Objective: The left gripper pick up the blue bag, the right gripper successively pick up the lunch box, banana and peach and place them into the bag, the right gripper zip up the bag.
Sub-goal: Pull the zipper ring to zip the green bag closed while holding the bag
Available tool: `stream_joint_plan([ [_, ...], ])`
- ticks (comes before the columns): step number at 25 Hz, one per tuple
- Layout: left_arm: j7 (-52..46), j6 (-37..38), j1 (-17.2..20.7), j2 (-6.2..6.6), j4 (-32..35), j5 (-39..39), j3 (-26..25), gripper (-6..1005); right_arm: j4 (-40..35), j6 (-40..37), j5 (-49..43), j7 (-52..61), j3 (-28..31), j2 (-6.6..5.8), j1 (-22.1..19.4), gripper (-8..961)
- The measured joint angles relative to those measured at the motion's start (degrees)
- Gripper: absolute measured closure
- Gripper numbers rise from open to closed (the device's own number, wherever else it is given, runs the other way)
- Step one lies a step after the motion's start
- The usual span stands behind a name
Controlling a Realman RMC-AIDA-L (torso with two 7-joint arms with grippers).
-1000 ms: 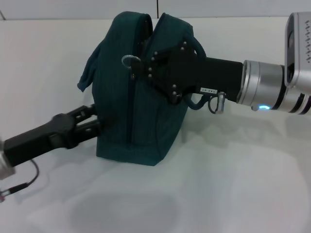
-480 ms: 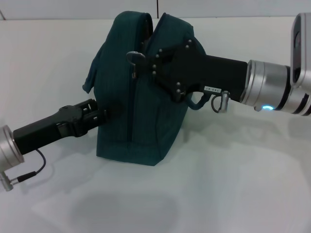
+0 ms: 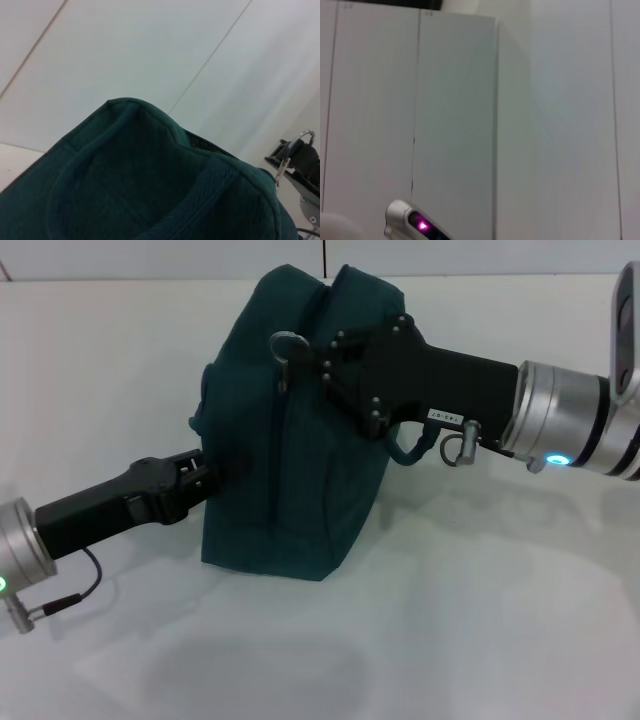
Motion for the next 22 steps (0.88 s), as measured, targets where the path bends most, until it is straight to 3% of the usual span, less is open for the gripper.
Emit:
stream_joint_plan([
  [11, 5.5, 3.3, -0.9, -0.08, -1.9, -0.2, 0.2, 833, 1.7, 0.0, 3.0, 12.0, -0.1, 0.00, -1.0, 948],
  [22, 8.9, 4.8, -1.0, -0.04, -2.9, 0.0, 1.7, 938, 4.3, -0.8, 5.9, 14.7, 0.3, 0.00, -1.6, 948],
])
